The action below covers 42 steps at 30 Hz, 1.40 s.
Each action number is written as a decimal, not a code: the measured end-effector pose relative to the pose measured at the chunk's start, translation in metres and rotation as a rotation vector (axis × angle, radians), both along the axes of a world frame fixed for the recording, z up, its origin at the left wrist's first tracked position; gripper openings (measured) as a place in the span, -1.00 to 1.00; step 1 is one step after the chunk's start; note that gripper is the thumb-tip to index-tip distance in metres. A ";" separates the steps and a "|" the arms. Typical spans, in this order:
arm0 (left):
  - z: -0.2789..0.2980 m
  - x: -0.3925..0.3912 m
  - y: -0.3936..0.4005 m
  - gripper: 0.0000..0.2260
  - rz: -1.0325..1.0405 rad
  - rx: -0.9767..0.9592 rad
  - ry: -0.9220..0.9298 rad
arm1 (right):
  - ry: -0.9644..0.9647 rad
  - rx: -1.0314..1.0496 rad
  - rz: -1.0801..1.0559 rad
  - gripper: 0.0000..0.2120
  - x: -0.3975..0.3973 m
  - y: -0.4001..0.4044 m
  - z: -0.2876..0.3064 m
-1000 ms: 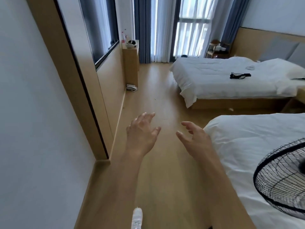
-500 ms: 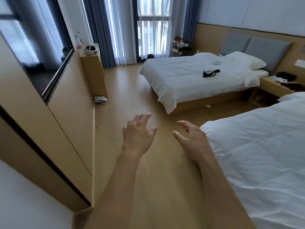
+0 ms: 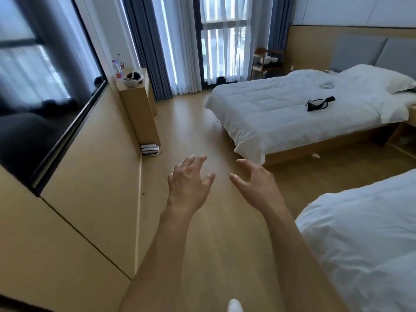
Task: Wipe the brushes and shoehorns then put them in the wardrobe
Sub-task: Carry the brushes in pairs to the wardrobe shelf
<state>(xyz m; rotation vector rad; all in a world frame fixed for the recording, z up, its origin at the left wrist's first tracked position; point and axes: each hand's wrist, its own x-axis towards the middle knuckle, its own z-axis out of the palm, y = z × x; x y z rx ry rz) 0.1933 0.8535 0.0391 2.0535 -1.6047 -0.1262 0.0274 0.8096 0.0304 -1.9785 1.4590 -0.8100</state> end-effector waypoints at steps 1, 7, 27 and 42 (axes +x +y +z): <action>0.003 0.006 -0.024 -0.54 0.010 0.001 -0.007 | -0.006 0.001 0.010 -0.51 0.007 -0.024 0.002; 0.014 0.025 -0.156 -0.53 0.037 -0.012 0.004 | 0.015 -0.005 0.060 -0.51 0.033 -0.155 0.011; -0.008 -0.063 -0.586 -0.55 -0.541 0.046 0.097 | 0.050 0.079 -0.484 -0.50 -0.067 -0.497 -0.008; -0.025 -0.170 -0.842 -0.50 -0.843 0.091 0.045 | 0.031 0.124 -0.849 -0.50 -0.161 -0.695 -0.025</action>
